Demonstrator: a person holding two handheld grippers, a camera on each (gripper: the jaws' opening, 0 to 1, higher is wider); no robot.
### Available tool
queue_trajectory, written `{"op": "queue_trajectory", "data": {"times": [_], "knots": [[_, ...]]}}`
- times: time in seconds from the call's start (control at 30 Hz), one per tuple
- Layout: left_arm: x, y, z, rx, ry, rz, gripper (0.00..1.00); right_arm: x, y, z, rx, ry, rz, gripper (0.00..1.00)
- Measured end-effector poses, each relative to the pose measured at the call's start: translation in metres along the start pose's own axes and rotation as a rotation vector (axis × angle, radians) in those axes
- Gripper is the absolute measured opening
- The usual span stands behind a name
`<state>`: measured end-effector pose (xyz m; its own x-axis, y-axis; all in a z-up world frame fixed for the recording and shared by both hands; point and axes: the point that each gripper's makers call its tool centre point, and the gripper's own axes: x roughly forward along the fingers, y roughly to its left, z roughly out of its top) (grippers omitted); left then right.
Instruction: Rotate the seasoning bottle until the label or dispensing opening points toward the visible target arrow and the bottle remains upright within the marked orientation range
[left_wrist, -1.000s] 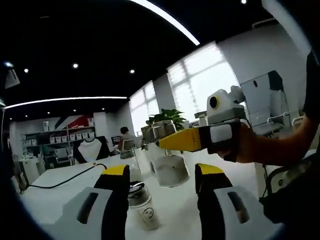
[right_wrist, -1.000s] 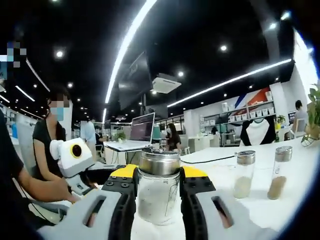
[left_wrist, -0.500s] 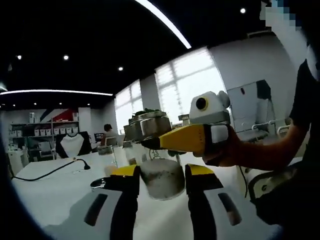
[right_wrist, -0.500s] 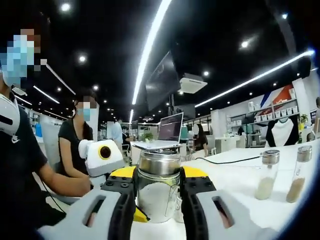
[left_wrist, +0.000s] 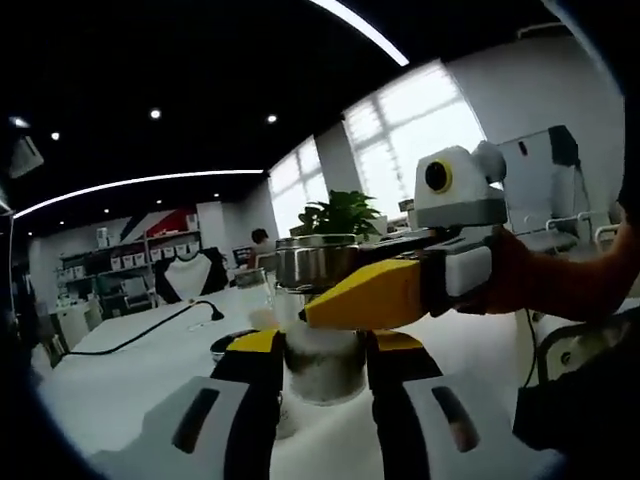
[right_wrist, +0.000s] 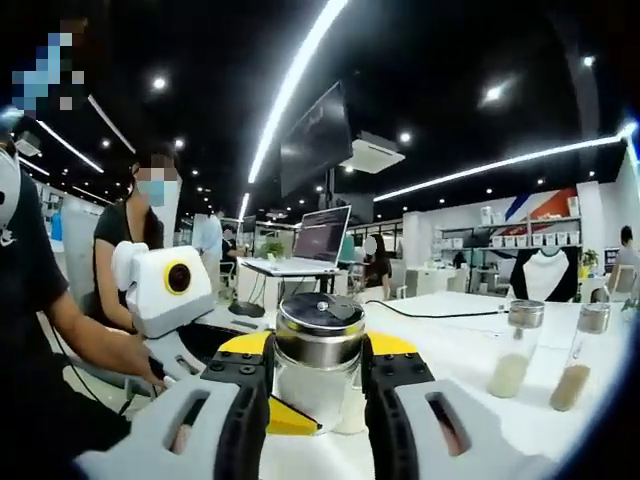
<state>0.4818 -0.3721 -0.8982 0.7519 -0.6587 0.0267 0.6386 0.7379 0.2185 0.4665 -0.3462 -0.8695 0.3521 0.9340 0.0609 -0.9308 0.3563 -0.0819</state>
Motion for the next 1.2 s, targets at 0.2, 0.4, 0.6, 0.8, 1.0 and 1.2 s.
{"op": "queue_trajectory", "data": {"times": [0.2, 0.4, 0.6, 0.8, 1.0, 1.2], "knots": [[0.000, -0.005, 0.002, -0.004, -0.006, 0.033, 0.35, -0.001, -0.008, 0.006, 0.140, -0.062, -0.056, 0.34], [0.002, -0.008, -0.001, 0.010, -0.008, 0.021, 0.35, -0.004, -0.010, 0.004, 0.142, -0.028, -0.081, 0.34], [0.002, -0.025, 0.012, -0.079, -0.076, -0.142, 0.37, -0.014, -0.003, 0.013, 0.240, -0.058, 0.038, 0.34], [0.003, -0.041, 0.007, -0.149, -0.077, -0.255, 0.38, -0.019, 0.015, 0.014, 0.125, -0.030, 0.150, 0.34], [-0.002, -0.057, 0.006, -0.245, -0.081, -0.404, 0.39, -0.028, 0.037, 0.016, 0.094, -0.034, 0.292, 0.34], [0.002, -0.053, -0.013, -0.171, 0.029, -0.346, 0.38, -0.022, 0.035, 0.001, 0.065, 0.008, 0.267, 0.34]]}}
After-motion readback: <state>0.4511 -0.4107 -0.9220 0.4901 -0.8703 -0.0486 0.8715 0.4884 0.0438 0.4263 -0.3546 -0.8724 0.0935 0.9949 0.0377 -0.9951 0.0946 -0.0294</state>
